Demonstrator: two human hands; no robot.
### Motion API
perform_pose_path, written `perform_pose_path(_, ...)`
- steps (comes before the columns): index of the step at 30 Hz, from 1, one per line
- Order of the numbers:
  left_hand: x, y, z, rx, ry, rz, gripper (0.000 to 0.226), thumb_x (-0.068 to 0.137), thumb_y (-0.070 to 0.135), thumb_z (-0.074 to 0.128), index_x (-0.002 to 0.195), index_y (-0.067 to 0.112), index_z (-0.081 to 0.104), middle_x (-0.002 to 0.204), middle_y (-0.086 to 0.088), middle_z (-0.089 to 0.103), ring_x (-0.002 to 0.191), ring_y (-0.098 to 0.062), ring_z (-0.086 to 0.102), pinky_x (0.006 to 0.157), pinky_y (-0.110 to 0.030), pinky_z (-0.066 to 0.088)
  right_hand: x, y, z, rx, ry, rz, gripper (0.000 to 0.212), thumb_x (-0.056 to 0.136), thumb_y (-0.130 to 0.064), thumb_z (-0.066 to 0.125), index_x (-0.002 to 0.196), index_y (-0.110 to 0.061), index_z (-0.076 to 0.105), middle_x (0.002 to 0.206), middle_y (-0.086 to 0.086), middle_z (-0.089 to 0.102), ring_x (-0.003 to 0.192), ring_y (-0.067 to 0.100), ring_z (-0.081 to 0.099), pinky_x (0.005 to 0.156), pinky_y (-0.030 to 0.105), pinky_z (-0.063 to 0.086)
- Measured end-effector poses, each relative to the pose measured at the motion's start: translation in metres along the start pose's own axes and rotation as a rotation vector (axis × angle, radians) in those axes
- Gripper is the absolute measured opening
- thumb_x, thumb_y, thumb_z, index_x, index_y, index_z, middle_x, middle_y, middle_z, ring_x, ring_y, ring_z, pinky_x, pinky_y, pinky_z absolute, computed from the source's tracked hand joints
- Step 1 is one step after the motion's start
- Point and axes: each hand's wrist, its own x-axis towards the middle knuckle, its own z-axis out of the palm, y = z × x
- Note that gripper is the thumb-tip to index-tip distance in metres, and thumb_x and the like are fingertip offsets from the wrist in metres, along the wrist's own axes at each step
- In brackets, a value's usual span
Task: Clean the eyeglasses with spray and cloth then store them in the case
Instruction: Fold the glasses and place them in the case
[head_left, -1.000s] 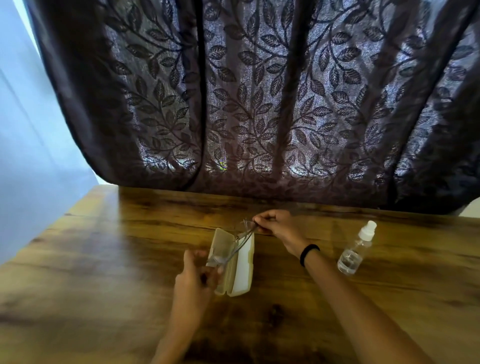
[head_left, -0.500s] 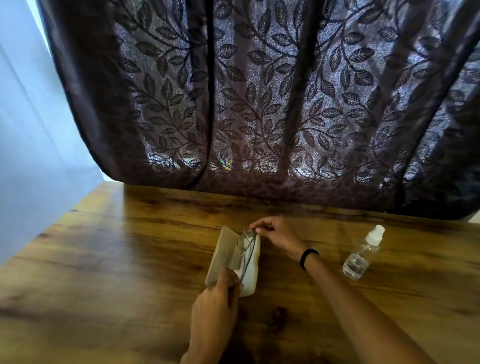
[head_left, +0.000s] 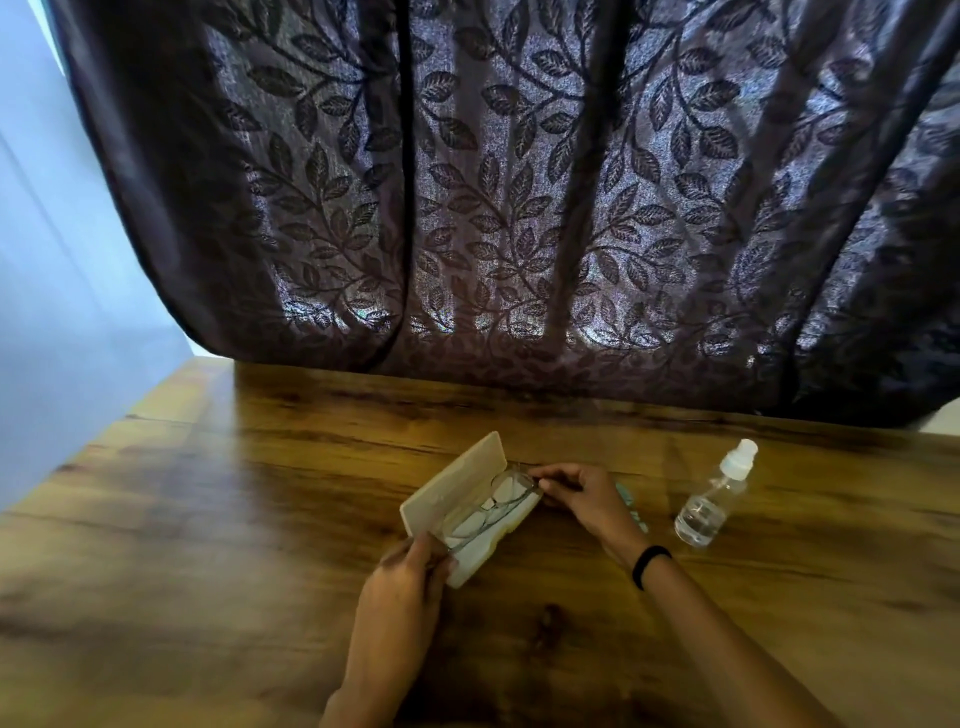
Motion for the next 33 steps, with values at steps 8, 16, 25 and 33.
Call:
perform_pose_path(8, -0.001, -0.013, -0.004, -0.095, 0.025, 0.131, 0.017, 0.065, 0.004, 0.079, 0.078, 0.013, 0.072, 0.087, 0.003, 0.069, 0.093, -0.006, 0.060, 0.077, -0.016, 0.049, -0.003, 0.000, 0.001, -0.085, 0.001, -0.018, 0.016, 0.085, -0.002, 0.059, 0.091, -0.013, 0.070, 0.101, 0.002, 0.063, 0.093, 0.012, 0.060, 0.069, 0.012, 0.052)
perform_pose_path(16, -0.007, -0.017, -0.007, -0.063, -0.019, 0.175, 0.023, 0.068, 0.005, 0.077, 0.088, 0.013, 0.071, 0.101, 0.000, 0.069, 0.104, -0.008, 0.058, 0.086, -0.013, 0.043, -0.003, 0.001, 0.001, -0.203, -0.004, -0.047, 0.016, 0.085, -0.001, 0.059, 0.098, -0.003, 0.068, 0.098, 0.004, 0.064, 0.086, 0.009, 0.058, 0.064, 0.005, 0.048)
perform_pose_path(25, -0.007, -0.019, -0.007, -0.047, -0.054, 0.241, 0.027, 0.061, 0.001, 0.081, 0.085, 0.014, 0.075, 0.093, 0.003, 0.069, 0.102, -0.001, 0.051, 0.093, -0.009, 0.036, -0.003, 0.006, 0.000, -0.196, -0.015, -0.051, 0.015, 0.087, -0.004, 0.058, 0.098, -0.007, 0.069, 0.103, 0.008, 0.067, 0.092, 0.015, 0.062, 0.072, 0.012, 0.050)
perform_pose_path(33, -0.009, -0.012, -0.010, -0.092, -0.086, 0.188, 0.024, 0.071, 0.003, 0.074, 0.092, 0.014, 0.074, 0.100, 0.004, 0.063, 0.093, -0.004, 0.060, 0.086, -0.005, 0.040, -0.002, 0.008, 0.002, -0.159, -0.011, -0.068, 0.018, 0.087, -0.007, 0.059, 0.096, -0.016, 0.071, 0.105, 0.004, 0.067, 0.096, 0.015, 0.062, 0.083, 0.029, 0.054)
